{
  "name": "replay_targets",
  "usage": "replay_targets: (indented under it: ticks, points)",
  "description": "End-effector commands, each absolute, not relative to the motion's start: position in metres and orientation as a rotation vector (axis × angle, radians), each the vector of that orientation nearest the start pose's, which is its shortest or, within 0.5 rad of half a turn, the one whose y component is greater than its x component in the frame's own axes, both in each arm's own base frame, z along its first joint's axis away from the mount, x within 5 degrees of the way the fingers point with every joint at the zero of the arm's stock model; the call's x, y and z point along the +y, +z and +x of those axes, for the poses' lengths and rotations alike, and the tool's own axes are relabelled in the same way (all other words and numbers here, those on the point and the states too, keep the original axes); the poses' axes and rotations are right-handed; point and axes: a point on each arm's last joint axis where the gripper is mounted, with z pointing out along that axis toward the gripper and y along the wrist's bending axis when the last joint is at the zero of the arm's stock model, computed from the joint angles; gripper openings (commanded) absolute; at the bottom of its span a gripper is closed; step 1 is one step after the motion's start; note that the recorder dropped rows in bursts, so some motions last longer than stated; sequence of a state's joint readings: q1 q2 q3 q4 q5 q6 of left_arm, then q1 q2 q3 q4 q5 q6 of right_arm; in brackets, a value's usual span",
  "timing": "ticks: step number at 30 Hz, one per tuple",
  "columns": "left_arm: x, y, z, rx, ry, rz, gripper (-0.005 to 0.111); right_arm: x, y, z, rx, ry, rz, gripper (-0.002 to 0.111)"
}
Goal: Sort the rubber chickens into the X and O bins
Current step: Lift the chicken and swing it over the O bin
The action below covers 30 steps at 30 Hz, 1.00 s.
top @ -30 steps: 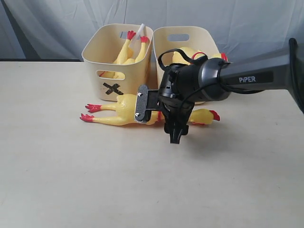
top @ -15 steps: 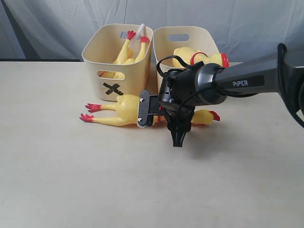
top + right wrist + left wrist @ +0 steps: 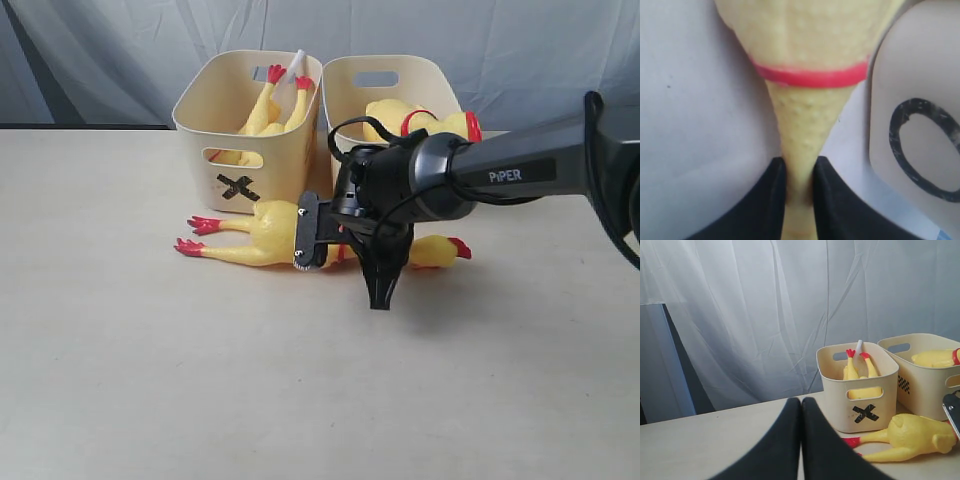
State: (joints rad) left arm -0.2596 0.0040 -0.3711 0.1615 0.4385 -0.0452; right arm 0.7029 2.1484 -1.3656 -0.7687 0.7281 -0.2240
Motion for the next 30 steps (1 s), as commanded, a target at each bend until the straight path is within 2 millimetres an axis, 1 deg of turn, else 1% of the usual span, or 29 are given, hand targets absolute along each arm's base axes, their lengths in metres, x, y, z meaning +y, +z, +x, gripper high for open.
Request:
replay_targets:
  ticks: [1,7,15,22,30]
  points:
    - [0.0,0.294,0.025,1.527,-0.072,0.226,0.0,0.23,0.123,0.34,2.181,-0.729,-1.842,-0.001]
    - [0.0,0.294,0.025,1.527,-0.072,0.226,0.0,0.228,0.142,0.332,2.273,-0.641,-1.789,-0.001]
    - [0.0,0.294,0.025,1.527,-0.072,0.226,0.0,0.23,0.174,0.313,2.359,-0.412,-1.782,-0.001]
    - [0.0,0.294,0.025,1.527,-0.072,0.226,0.0,0.229,0.2,0.295,2.469,-0.232,-1.709,-0.001]
    - [0.0,0.294,0.025,1.525,-0.072,0.226,0.0,0.23,0.227,0.277,2.543,-0.018,-1.614,-0.001]
